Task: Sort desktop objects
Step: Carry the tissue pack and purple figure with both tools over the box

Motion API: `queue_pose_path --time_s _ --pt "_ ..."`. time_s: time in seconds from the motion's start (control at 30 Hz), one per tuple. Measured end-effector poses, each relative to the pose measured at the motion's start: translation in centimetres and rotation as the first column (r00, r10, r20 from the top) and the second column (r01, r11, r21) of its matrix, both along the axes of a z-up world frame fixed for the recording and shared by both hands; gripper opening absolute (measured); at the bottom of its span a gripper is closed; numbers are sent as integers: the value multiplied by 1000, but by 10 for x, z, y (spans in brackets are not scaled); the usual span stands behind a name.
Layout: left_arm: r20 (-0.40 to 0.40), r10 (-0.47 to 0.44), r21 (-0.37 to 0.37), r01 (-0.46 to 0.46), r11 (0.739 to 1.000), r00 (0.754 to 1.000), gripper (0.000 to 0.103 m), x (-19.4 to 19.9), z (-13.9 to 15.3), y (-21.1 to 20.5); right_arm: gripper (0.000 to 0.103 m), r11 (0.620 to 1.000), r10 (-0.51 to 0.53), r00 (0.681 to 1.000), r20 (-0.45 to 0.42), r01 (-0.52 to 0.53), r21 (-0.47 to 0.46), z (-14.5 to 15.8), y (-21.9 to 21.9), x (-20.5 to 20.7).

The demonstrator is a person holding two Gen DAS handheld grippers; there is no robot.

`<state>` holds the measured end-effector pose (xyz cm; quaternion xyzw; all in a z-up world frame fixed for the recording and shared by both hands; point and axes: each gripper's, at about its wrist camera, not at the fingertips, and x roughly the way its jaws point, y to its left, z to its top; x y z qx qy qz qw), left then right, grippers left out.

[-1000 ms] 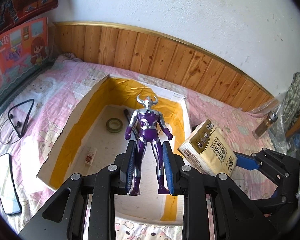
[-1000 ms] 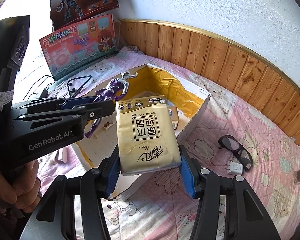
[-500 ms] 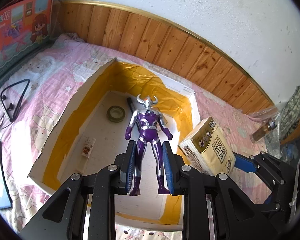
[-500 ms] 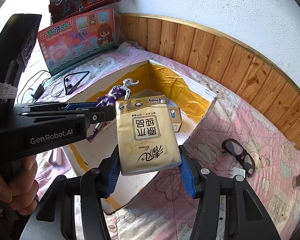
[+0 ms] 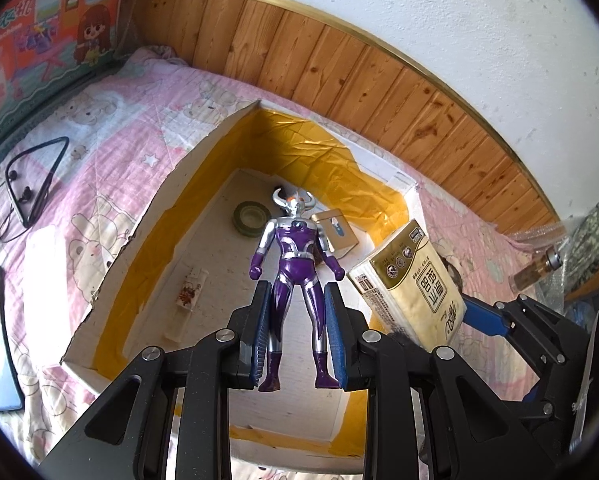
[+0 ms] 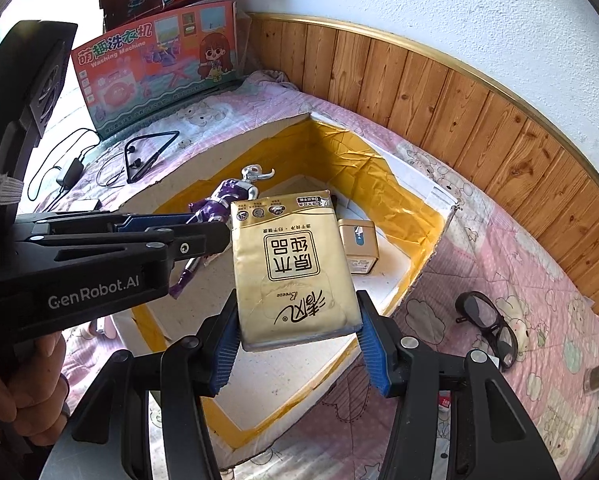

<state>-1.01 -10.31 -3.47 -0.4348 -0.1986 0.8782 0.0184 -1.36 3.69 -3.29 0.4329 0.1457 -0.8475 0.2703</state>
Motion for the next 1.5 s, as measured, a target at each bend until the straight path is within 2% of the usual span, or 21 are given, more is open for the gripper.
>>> queue_pose_path --time_s 0.5,0.6,0.73,0.8,0.9,1.23,1.5 --pt "76 16 38 -19 999 997 27 -14 -18 -9 55 998 26 998 58 -29 63 -18 -12 -29" --pt "94 17 70 -24 997 995 27 -17 -22 -14 55 997 34 997 75 -40 71 -21 -16 -35" --pt "121 14 151 -32 988 993 27 -20 -30 -22 55 995 46 994 98 -54 80 -26 -20 -42" --pt "130 15 159 -36 987 991 27 -22 -32 -22 55 995 49 993 110 -58 84 -28 -22 -46" --pt "144 12 158 -35 987 989 27 -24 -36 -22 55 993 58 989 135 -71 90 -33 -24 -51" --pt "199 -46 87 29 996 979 27 -32 -49 -13 55 970 132 965 227 -173 171 -51 -33 -62" --pt "236 -73 16 71 997 969 27 -38 -57 -6 55 925 194 946 261 -264 271 -65 -44 -65"
